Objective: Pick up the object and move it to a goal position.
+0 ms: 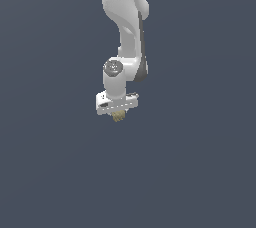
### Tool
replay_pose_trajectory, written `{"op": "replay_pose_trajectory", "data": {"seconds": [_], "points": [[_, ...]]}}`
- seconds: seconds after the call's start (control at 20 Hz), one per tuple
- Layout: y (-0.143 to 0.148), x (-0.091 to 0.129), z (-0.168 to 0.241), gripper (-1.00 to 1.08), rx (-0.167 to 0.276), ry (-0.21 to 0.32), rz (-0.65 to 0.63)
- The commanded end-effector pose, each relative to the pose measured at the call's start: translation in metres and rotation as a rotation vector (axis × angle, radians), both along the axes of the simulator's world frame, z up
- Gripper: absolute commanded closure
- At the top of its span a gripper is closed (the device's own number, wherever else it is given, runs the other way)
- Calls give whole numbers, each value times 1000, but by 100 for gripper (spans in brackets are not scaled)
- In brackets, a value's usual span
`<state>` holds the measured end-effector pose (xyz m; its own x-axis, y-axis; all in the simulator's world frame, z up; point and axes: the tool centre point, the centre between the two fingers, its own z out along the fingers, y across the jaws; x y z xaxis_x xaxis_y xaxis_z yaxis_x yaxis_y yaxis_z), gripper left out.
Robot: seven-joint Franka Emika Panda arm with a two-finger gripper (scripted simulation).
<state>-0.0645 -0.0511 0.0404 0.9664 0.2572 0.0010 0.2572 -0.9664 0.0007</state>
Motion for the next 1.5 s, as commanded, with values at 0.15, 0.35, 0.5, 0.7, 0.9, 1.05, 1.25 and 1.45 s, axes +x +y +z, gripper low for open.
{"op": "replay_pose_trajectory", "data": {"seconds": [0.15, 0.35, 0.5, 0.7, 0.9, 1.05, 1.25, 1.45], "points": [[1, 0, -1, 108, 0, 1, 1], [0, 1, 1, 108, 0, 0, 0], [1, 4, 5, 108, 0, 0, 0], [5, 13, 16, 108, 0, 0, 0], [10, 27, 34, 108, 0, 0, 0], [16, 41, 50, 108, 0, 0, 0], [24, 62, 76, 108, 0, 0, 0], [33, 85, 104, 108, 0, 0, 0]]}}
